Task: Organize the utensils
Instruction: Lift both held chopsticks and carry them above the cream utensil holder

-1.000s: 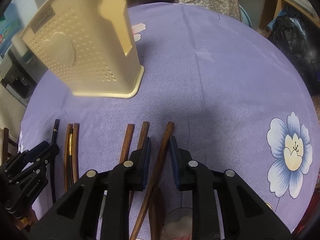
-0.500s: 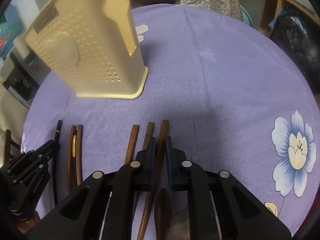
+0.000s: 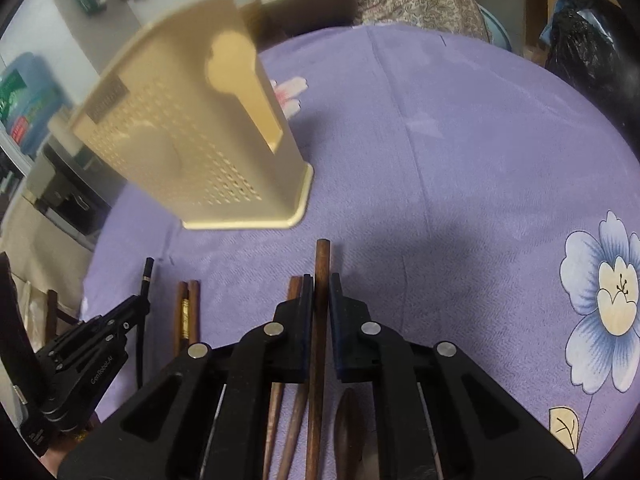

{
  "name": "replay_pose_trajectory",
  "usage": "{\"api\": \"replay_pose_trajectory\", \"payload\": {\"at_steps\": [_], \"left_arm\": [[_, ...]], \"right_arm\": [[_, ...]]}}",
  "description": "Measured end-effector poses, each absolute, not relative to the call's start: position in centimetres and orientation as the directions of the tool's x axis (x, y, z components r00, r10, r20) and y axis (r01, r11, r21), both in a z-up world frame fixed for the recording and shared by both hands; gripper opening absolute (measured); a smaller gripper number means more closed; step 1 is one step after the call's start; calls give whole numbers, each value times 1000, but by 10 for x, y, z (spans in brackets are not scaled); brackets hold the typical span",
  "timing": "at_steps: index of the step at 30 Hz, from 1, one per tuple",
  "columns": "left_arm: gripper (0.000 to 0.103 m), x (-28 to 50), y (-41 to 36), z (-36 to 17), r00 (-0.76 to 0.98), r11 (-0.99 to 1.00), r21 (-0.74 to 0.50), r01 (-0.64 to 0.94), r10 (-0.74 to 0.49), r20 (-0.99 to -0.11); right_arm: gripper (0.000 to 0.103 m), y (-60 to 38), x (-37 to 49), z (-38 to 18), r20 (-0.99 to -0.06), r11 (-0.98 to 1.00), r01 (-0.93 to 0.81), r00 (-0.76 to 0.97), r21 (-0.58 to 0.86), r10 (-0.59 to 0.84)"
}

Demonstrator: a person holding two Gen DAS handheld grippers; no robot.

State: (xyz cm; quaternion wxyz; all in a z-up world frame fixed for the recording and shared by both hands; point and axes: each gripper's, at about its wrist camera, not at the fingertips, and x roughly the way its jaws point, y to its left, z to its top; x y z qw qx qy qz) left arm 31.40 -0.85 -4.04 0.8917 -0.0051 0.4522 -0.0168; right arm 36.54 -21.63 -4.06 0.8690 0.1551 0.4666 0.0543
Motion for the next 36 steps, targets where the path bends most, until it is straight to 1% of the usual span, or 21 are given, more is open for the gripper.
{"api": "replay_pose_trajectory", "payload": {"at_steps": [2, 5, 9, 12, 17, 21, 23, 36], "left_arm": [[9, 310, -7, -29, 618, 999, -26, 24, -35, -786], [9, 300, -4, -4, 670, 999, -41, 24, -47, -741], [9, 282, 1, 34, 741, 997, -69, 29, -67, -668], [9, 265, 5, 64, 799, 997, -77, 29, -69, -597], [9, 250, 6, 89, 844, 997, -74, 24, -60, -533], [9, 243, 8, 94, 854, 995, -99, 15, -64, -516], [9, 241, 9, 96, 861, 996, -93, 10, -57, -506], [9, 232, 19, 103, 874, 994, -105, 7, -57, -482]], "right_arm": [[8, -217, 363, -30, -764, 937, 31, 589, 347, 264], [8, -214, 352, -4, -705, 941, -15, 658, 338, 264], [8, -211, 330, 42, -603, 952, -87, 756, 294, 256], [8, -207, 312, 75, -526, 960, -135, 813, 245, 249], [8, -202, 282, 111, -436, 963, -180, 864, 198, 251], [8, -197, 273, 122, -413, 965, -199, 875, 173, 254], [8, -197, 266, 128, -398, 966, -202, 883, 159, 250], [8, -201, 256, 133, -382, 963, -220, 886, 154, 264]]}}
